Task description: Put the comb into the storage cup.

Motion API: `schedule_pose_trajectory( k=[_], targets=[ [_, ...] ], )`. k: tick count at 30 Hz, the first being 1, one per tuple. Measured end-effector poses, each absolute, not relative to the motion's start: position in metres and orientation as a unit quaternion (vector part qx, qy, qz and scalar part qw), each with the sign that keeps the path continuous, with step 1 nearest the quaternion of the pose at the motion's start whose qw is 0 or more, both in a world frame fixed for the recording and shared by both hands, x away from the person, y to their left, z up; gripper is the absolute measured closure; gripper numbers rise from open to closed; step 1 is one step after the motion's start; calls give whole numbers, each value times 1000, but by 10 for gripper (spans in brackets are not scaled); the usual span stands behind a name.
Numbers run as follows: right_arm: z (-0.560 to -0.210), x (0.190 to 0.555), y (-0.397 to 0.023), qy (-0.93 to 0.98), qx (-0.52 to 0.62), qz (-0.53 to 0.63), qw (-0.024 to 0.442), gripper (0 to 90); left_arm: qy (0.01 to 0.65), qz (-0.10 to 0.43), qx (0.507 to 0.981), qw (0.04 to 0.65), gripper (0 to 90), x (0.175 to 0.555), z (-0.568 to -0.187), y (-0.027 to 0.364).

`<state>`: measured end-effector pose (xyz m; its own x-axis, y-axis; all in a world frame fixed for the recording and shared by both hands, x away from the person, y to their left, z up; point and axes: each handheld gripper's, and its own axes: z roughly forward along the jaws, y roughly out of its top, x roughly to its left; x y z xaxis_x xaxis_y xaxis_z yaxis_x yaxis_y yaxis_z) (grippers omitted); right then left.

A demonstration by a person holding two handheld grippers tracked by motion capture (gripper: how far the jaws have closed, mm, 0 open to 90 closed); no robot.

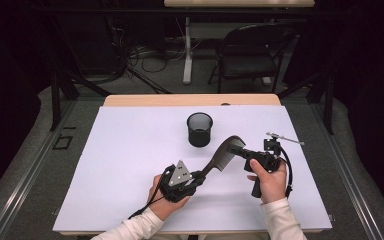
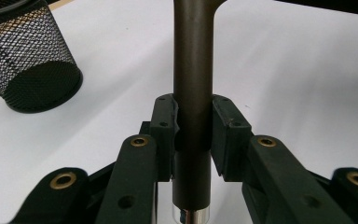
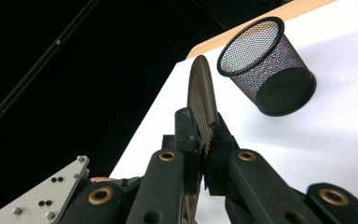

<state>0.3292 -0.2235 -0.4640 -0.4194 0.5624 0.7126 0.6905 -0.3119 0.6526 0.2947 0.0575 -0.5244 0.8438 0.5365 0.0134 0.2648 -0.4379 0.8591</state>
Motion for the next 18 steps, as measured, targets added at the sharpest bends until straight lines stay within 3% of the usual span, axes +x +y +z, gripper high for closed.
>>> schedule_pose_trajectory(
  k=[18],
  targets=[
    [-465, 328, -224, -580, -536, -610, 64, 871, 240, 148, 835, 472, 720, 295, -525, 58]
  ],
)
